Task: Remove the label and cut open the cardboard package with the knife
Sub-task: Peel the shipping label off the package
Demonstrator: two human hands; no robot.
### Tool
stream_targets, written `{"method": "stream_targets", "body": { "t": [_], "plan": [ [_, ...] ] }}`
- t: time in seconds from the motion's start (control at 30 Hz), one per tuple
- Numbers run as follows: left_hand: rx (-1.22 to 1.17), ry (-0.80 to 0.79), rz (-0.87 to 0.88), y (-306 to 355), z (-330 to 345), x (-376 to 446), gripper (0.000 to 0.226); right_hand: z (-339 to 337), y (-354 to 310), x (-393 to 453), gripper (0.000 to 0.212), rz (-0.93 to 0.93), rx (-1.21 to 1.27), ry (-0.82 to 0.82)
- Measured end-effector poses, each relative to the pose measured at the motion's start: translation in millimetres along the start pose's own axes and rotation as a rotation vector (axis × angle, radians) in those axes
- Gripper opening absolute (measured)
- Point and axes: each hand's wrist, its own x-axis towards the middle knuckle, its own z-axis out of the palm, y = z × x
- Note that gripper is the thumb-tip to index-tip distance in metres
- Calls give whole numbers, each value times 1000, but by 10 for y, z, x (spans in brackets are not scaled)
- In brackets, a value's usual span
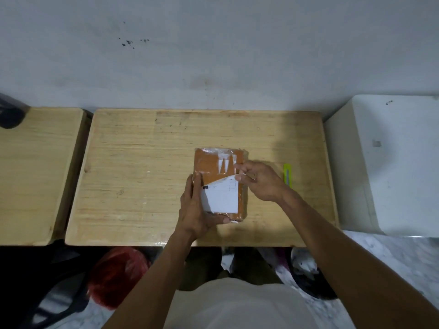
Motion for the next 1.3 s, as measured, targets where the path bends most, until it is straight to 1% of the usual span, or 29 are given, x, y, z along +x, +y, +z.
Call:
{"method": "stream_targets", "body": {
  "t": [0.07, 0.17, 0.27, 0.43, 0.53, 0.6, 0.7, 0.77, 0.83, 0.87, 0.9, 0.97, 1.03, 1.1, 1.17, 1.23, 1.27, 1.3],
  "plan": [
    [6, 15, 9, 2, 3, -14, 156, -24, 70, 16, 14, 10, 97, -45],
    [3, 18, 7, 66, 11, -59, 155, -36, 169, 27, 15, 13, 155, -71],
    [2, 36, -1, 73, 61, -63, 152, -35, 223, 4, 13, 41, 263, -99],
    [-10, 28, -51, 99, 76, -132, 156, -12, 297, -13, 14, 69, 403, -125],
    [49, 13, -25, 116, 86, -117, 158, -28, 342, -48, 22, 92, 477, -49],
    [88, 15, -23, 121, 93, -87, 157, -15, 350, -81, 21, 111, 538, 12],
    [78, 49, -17, 48, 110, -61, 156, 100, 344, -125, 12, 169, 718, 71],
    [52, 86, -21, -11, 112, -49, 155, 138, 328, -144, 14, 190, 867, 107],
    [30, 88, -32, 8, 96, -65, 153, 76, 309, -156, 18, 209, 1045, 167],
    [21, 84, -27, 49, 82, -80, 153, 15, 285, -151, 17, 213, 1076, 203],
    [15, 76, -24, 83, 73, -89, 154, -55, 250, -135, 15, 210, 1016, 244],
    [3, 49, -47, 120, 57, -106, 157, -180, 165, -103, 16, 193, 732, 306],
    [16, 55, -52, 108, 64, -102, 156, -246, 84, -78, 22, 162, 507, 327],
    [9, 58, -65, 111, 46, -111, 154, -257, 6, -98, 26, 161, 366, 337],
    [-5, 33, -110, 194, -3, -158, 152, -226, -40, -156, 27, 186, 319, 360],
    [-52, 34, -151, 334, -75, -219, 151, -207, -88, -237, 25, 194, 347, 390],
    [-102, 50, -147, 407, -126, -237, 149, -212, -124, -278, 25, 196, 360, 411],
    [-183, 71, -109, 506, -195, -246, 140, -222, -146, -313, 27, 193, 371, 423]
  ]
}}
